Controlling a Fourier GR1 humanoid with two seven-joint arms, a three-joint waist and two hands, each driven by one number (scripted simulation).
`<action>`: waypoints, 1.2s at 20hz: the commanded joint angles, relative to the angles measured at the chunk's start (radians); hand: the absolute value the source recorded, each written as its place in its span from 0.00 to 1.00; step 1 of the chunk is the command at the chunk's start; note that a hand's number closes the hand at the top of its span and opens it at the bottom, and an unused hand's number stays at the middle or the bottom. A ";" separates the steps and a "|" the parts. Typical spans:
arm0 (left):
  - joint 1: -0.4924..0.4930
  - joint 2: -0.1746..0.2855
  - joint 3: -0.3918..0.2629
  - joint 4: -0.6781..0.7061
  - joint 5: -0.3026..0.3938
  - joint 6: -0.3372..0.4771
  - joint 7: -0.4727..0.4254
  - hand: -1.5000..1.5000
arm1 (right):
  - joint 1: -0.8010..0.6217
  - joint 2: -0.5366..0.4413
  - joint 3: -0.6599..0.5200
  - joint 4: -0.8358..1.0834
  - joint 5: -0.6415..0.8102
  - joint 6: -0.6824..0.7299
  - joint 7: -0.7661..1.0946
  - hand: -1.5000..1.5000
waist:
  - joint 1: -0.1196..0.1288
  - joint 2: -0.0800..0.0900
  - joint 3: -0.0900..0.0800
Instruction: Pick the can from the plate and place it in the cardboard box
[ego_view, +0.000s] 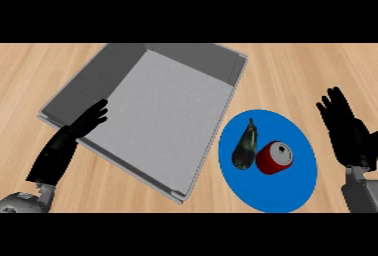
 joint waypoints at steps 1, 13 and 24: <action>-0.021 0.011 0.050 0.066 -0.004 -0.008 -0.014 0.50 | -0.066 -0.030 0.020 0.043 -0.044 0.159 0.028 0.00 | 0.022 -0.019 -0.010; 0.004 0.044 0.160 0.159 -0.037 0.151 0.019 0.50 | -0.131 -0.222 0.312 -0.053 0.145 0.852 -0.462 0.00 | 0.074 0.006 -0.002; 0.003 0.058 0.170 0.191 -0.043 0.134 -0.030 0.50 | -0.352 -0.368 0.364 0.001 0.499 0.852 -0.757 0.00 | 0.093 0.005 -0.004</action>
